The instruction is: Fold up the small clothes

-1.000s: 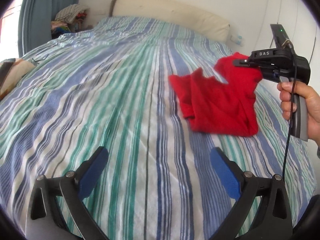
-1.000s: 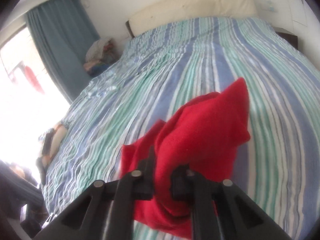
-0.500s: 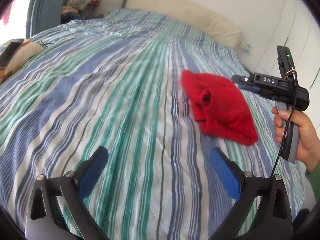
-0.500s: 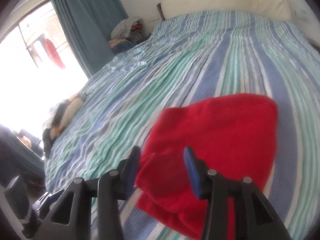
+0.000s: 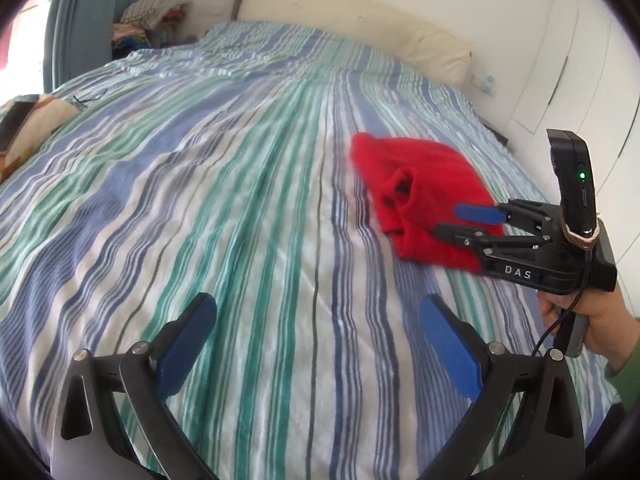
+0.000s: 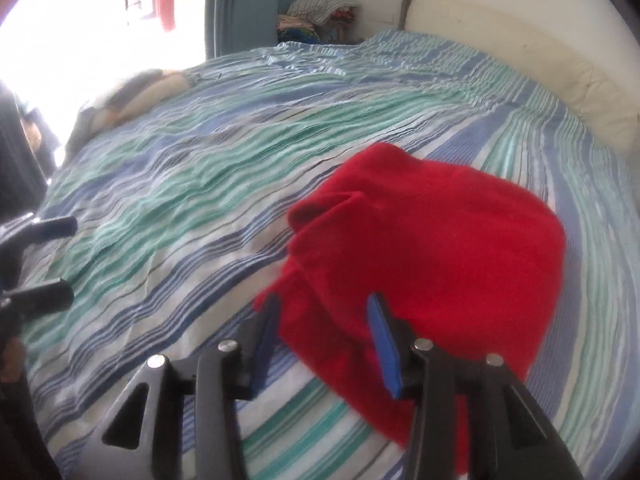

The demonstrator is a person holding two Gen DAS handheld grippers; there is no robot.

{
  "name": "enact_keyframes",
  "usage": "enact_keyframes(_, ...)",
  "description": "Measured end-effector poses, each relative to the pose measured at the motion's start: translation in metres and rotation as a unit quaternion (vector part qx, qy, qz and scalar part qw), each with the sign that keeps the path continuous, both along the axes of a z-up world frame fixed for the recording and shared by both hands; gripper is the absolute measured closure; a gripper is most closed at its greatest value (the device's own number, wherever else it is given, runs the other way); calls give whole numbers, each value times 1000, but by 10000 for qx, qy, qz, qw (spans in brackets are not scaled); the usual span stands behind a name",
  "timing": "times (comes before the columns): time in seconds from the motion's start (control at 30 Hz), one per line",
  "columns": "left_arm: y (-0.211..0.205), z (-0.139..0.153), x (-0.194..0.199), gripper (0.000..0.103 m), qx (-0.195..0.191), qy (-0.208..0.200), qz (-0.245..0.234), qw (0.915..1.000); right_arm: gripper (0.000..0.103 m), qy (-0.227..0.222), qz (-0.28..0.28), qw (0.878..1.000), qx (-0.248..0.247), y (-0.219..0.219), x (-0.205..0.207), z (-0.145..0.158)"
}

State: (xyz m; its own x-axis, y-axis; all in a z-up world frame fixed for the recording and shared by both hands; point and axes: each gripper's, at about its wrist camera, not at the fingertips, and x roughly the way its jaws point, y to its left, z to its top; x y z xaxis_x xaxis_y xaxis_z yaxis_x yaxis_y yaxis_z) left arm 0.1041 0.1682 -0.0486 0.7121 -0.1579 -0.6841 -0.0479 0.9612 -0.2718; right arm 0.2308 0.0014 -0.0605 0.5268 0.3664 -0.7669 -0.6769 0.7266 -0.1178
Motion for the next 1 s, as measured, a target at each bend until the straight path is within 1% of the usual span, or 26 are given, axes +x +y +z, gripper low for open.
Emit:
enact_keyframes(0.03, -1, 0, 1, 1, -62, 16, -30, 10000, 59, -38, 4, 10000, -78, 0, 3, 2)
enact_keyframes(0.1, -5, -1, 1, 1, 23, 3, -26, 10000, 59, -53, 51, 9999, -140, 6, 11, 5)
enact_keyframes(0.13, -7, -1, 0, 1, 133, -20, -1, 9999, 59, -104, 151, 9995, -266, 12, 14, 3)
enact_keyframes(0.2, -7, -2, -2, 1, 327, -44, 51, 9994, 60, -115, 374, 9965, -734, 29, 18, -14)
enact_keyframes(0.23, -6, -2, -3, 1, 374, -45, 79, 9993, 76, -137, 417, 9944, -964, 35, 20, -22)
enact_keyframes(0.27, -4, -2, -4, 1, 380, -44, 112, 9992, 91, -221, 403, 9935, -1041, 36, 20, -25)
enact_keyframes(0.3, -1, -3, -4, 1, 351, -37, 140, 9993, 97, -256, 344, 9949, -908, 33, 19, -20)
enact_keyframes(0.37, 5, -3, -4, 1, 242, 12, 181, 9995, 97, -191, 195, 9990, -367, 21, 12, 0)
enact_keyframes(0.4, 6, -4, -2, 1, 179, 56, 183, 9997, 97, -164, 224, 9994, -221, 17, 5, 9)
enact_keyframes(0.47, 6, -7, 3, 1, 41, 154, 151, 9998, 97, -111, 411, 9987, -277, 16, -10, 15)
enact_keyframes(0.53, 3, -8, 6, 1, -14, 195, 118, 9997, 97, 76, 560, 9974, -447, 18, -16, 3)
enact_keyframes(0.57, 0, -8, 6, 1, 15, 192, 113, 9998, 97, 90, 562, 9965, -610, 20, -18, -8)
enact_keyframes(0.6, -1, -8, 6, 1, 81, 180, 116, 9997, 92, 123, 492, 9962, -715, 21, -16, -19)
enact_keyframes(0.63, -3, -8, 4, 1, 178, 162, 130, 9996, 88, 201, 387, 9968, -674, 20, -14, -27)
enact_keyframes(0.67, -4, -8, 3, 1, 284, 145, 146, 9994, 73, 295, 305, 9976, -547, 18, -11, -31)
enact_keyframes(0.7, -3, -8, 1, 1, 384, 135, 163, 9990, 54, 366, 276, 9984, -339, 14, -10, -29)
enact_keyframes(0.73, -3, -8, 0, 1, 451, 132, 182, 9987, 47, 381, 254, 9989, -49, 8, -11, -22)
enact_keyframes(0.8, 0, -8, -1, 1, 449, 133, 211, 9987, 47, 378, 144, 9973, 608, -10, -13, 1)
enact_keyframes(0.9, 2, -9, 2, 1, 252, 194, 183, 9993, 48, 490, -276, 9860, 1569, -51, -9, 34)
enact_keyframes(0.93, 1, -10, 3, 1, 205, 213, 153, 9994, 48, 623, -435, 9805, 1815, -65, -6, 38)
enact_keyframes(0.97, -1, -10, 5, 1, 189, 232, 117, 9995, 48, 807, -555, 9757, 1961, -74, -1, 39)
enact_keyframes(1.0, -4, -11, 6, 1, 207, 247, 77, 9995, 48, 954, -691, 9737, 1949, -80, 4, 35)
